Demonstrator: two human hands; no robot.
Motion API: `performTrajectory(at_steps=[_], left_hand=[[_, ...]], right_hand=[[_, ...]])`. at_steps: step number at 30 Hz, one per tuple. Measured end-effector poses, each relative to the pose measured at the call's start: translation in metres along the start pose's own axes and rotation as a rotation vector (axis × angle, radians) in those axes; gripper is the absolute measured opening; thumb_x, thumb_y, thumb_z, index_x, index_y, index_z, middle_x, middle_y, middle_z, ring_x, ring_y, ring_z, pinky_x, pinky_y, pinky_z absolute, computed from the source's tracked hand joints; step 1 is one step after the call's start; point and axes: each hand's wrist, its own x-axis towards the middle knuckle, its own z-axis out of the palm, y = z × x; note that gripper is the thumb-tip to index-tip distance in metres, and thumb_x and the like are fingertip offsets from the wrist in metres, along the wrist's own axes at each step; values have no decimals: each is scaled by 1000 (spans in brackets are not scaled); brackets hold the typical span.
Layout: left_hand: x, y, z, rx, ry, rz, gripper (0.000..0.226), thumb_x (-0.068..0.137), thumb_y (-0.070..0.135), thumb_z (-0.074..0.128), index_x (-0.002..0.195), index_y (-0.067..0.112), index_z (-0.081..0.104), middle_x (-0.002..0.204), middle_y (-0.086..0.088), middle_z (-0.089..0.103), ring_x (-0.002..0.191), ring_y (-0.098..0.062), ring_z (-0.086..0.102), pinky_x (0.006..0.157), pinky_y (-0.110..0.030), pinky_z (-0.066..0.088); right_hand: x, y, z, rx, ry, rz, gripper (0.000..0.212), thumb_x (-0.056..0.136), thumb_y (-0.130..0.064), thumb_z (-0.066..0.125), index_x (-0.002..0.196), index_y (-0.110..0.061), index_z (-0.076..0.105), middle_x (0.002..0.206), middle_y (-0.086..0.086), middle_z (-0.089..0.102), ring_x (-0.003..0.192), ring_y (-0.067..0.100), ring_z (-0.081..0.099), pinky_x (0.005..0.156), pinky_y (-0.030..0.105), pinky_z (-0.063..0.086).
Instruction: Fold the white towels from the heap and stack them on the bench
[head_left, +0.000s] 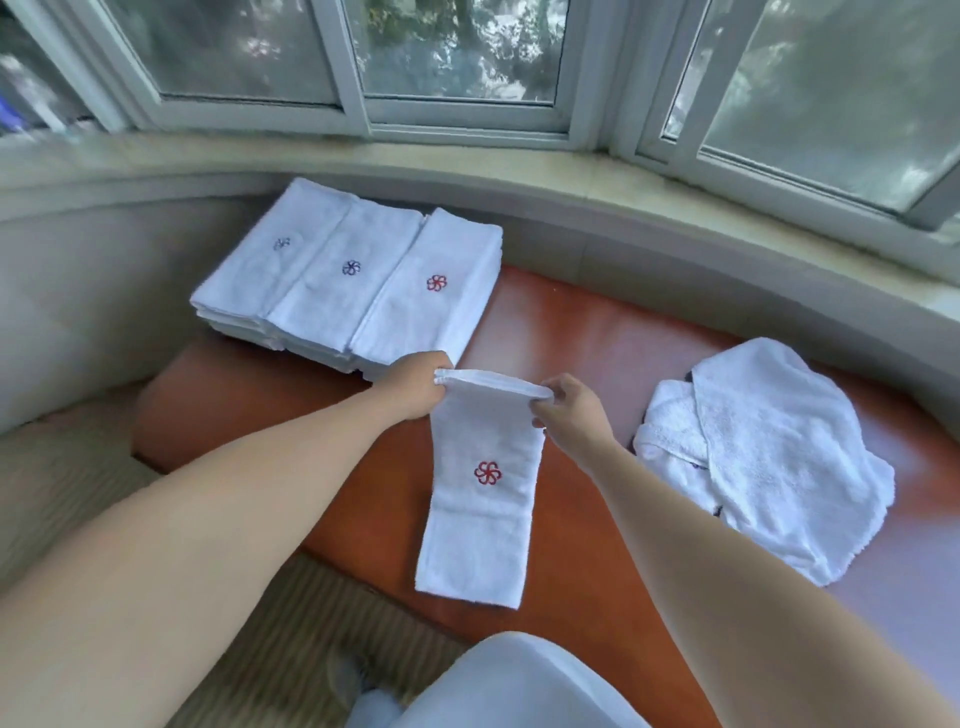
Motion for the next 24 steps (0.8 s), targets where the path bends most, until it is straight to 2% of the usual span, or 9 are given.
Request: performTrajectory(at_steps=[3,7,14,17,19,22,24], left_hand=[[-32,-48,-38,-111,46,-22,13,94,16,60,107,16,64,105,-5,67,91,-25,64,77,-35,50],[-65,-105,-90,-183,96,-14,13,93,16,64,106,15,62,99,-2,65,86,-21,66,69,-29,51],[-101,-184,-167,-217,223,19,11,90,18,67,99,24,63,93,6,65,90,-21,67,82,-36,55],[-111,-213,-198,-234,267,6,10,88,21,65,92,30,61,89,7,67,84,-17,69,74,-32,55],[-113,-230,-220,-220,311,1,10,86,23,66,95,27,64,89,9,66,82,-17,66,67,-28,48],[-111,-252,-257,-200,382,8,18,87,24,70,103,28,64,97,8,64,84,-16,61,66,-28,42],[-106,-263,-283,-201,426,17,13,87,21,70,97,25,63,98,4,66,84,-19,62,68,-31,48]], right_hand=[[-12,-50,36,-12,-16,-63,13,85,-21,64,98,-22,63,86,-3,74,67,13,74,62,31,56],[-27,-111,82,-34,-24,-129,14,85,-21,66,98,-20,64,98,-1,73,64,12,74,58,28,54],[-45,-205,150,-69,14,-256,15,83,-23,65,98,-24,64,83,-8,73,64,9,74,71,41,61],[-46,-238,174,-87,8,-290,17,83,-23,67,100,-24,64,83,-8,72,64,10,74,71,40,60],[-45,-259,189,-92,14,-317,12,82,-23,68,93,-27,64,80,-7,72,64,11,73,68,38,58],[-41,-293,208,-109,31,-371,8,82,-25,69,85,-30,63,78,-7,72,69,15,73,72,36,57],[-35,-317,219,-105,22,-404,9,82,-26,68,89,-29,64,80,-6,72,72,18,73,72,38,58]])
